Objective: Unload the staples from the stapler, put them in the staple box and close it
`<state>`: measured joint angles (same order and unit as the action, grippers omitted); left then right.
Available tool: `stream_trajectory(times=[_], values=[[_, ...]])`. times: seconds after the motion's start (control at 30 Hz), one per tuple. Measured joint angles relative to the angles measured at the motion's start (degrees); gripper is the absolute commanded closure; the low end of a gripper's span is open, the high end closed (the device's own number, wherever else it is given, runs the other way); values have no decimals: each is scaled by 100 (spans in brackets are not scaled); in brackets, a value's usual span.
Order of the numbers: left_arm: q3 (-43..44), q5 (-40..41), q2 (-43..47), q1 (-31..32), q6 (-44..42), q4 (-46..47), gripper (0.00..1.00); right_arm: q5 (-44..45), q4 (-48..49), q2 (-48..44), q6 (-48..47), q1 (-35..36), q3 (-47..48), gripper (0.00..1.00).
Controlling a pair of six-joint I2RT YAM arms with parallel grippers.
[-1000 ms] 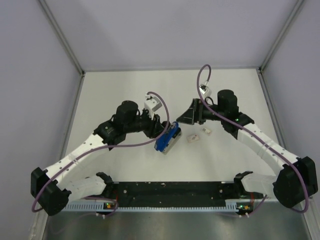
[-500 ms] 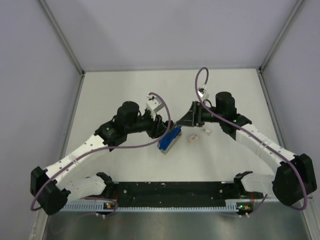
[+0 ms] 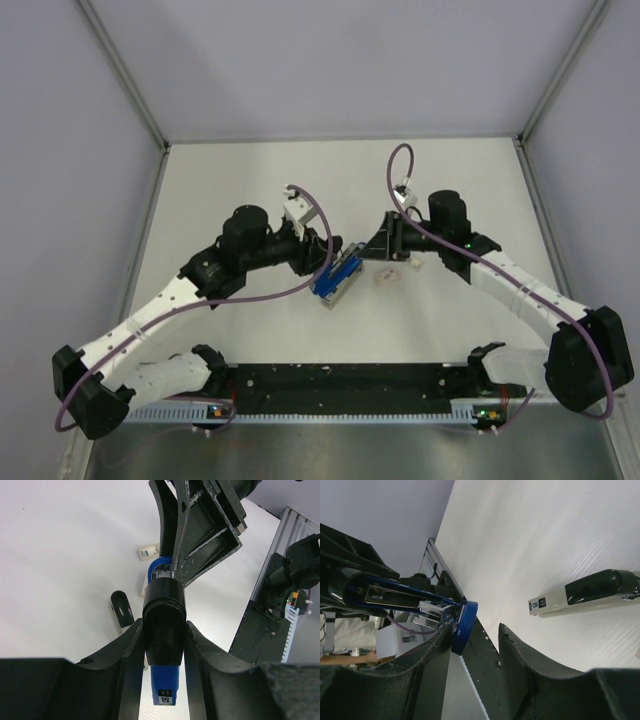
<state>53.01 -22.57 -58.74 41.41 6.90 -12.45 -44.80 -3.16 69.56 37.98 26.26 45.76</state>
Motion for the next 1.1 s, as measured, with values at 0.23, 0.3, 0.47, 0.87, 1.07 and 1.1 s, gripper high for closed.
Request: stream_trajectory(times=[0.23, 0.3, 0.47, 0.87, 1.07, 1.1], values=[[-24, 50, 131, 0, 59, 52, 100, 129, -70, -7, -50, 33, -74, 59], [-46, 81, 168, 0, 87, 59, 100, 188, -76, -7, -48, 57, -114, 59], [-164, 186, 313, 0, 214, 293, 100, 334, -17, -4, -31, 157, -229, 57], [-380, 605, 472, -2, 542, 997, 100, 730, 551, 195, 317, 317, -525, 52], [-428, 734, 476, -11, 745, 1366, 100, 966, 710, 334, 452, 428, -573, 49], [-428, 745, 476, -11, 787, 1423, 100, 1019, 715, 361, 470, 463, -573, 49]])
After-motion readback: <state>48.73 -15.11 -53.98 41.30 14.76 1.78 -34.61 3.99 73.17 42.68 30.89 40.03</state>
